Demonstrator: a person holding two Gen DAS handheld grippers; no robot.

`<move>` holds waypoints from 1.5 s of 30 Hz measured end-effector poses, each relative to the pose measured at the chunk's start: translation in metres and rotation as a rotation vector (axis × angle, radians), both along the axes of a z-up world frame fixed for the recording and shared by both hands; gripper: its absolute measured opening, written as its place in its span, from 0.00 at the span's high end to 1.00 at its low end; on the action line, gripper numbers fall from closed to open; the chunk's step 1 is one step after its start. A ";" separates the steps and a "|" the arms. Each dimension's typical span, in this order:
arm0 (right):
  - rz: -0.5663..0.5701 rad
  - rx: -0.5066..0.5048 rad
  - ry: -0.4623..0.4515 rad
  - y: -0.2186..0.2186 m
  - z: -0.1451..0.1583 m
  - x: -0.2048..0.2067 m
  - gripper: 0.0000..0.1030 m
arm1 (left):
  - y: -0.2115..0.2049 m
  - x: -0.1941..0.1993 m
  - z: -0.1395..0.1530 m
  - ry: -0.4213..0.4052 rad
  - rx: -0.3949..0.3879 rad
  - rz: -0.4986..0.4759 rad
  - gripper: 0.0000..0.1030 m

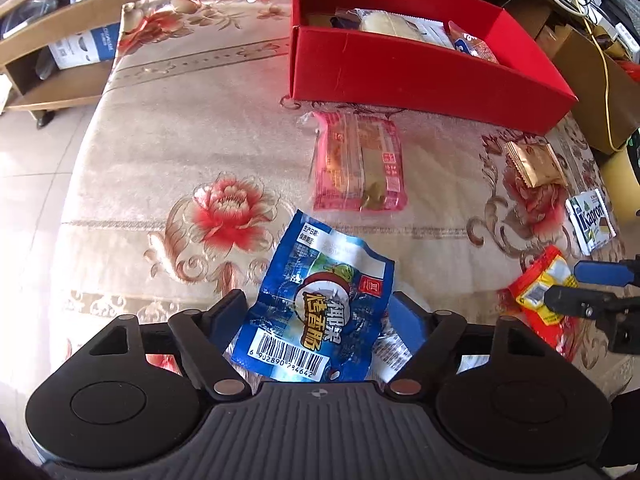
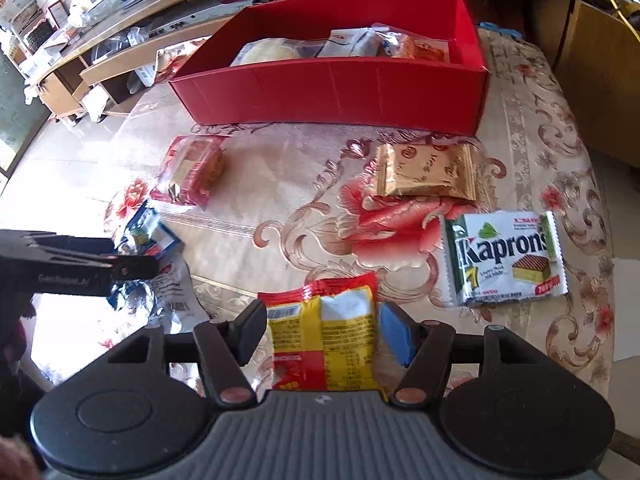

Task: Organize snacks
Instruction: 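Grasp the blue sausage packet with the left tool while the right tool grasps the yellow-red chip bag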

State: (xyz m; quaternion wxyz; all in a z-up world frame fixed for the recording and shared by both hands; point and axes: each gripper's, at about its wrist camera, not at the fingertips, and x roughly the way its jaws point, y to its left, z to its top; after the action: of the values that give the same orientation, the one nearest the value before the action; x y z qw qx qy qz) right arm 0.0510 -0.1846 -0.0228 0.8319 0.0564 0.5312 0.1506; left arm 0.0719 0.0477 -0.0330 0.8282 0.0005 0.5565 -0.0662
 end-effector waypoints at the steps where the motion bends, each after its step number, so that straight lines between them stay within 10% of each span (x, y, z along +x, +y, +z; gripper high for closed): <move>1: -0.003 0.000 0.002 -0.001 -0.001 -0.001 0.42 | 0.001 -0.003 0.001 0.000 -0.002 0.003 0.21; 8: -0.028 0.015 0.014 -0.006 -0.003 -0.003 0.38 | 0.013 -0.006 0.009 0.006 -0.074 0.045 0.42; 17: 0.038 0.008 0.047 0.006 -0.014 -0.004 0.34 | 0.007 -0.004 0.002 0.027 -0.054 0.020 0.19; 25: 0.123 -0.073 -0.014 0.033 -0.025 -0.010 0.01 | 0.006 -0.004 0.000 0.026 -0.056 0.022 0.17; 31: 0.127 -0.106 -0.024 0.038 -0.026 -0.012 0.01 | 0.010 -0.002 0.000 0.011 -0.025 0.054 0.18; 38: 0.105 -0.172 -0.063 0.030 -0.015 -0.019 0.50 | 0.002 -0.007 0.002 0.010 -0.037 0.026 0.28; 45: 0.094 -0.140 -0.057 0.024 -0.011 -0.018 0.51 | -0.017 0.001 -0.005 -0.001 0.029 -0.023 0.16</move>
State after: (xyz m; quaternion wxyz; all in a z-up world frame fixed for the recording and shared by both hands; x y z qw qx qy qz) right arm 0.0330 -0.1611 -0.0339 0.8404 -0.0311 0.5187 0.1537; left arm 0.0725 0.0302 -0.0379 0.8274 0.0191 0.5572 -0.0675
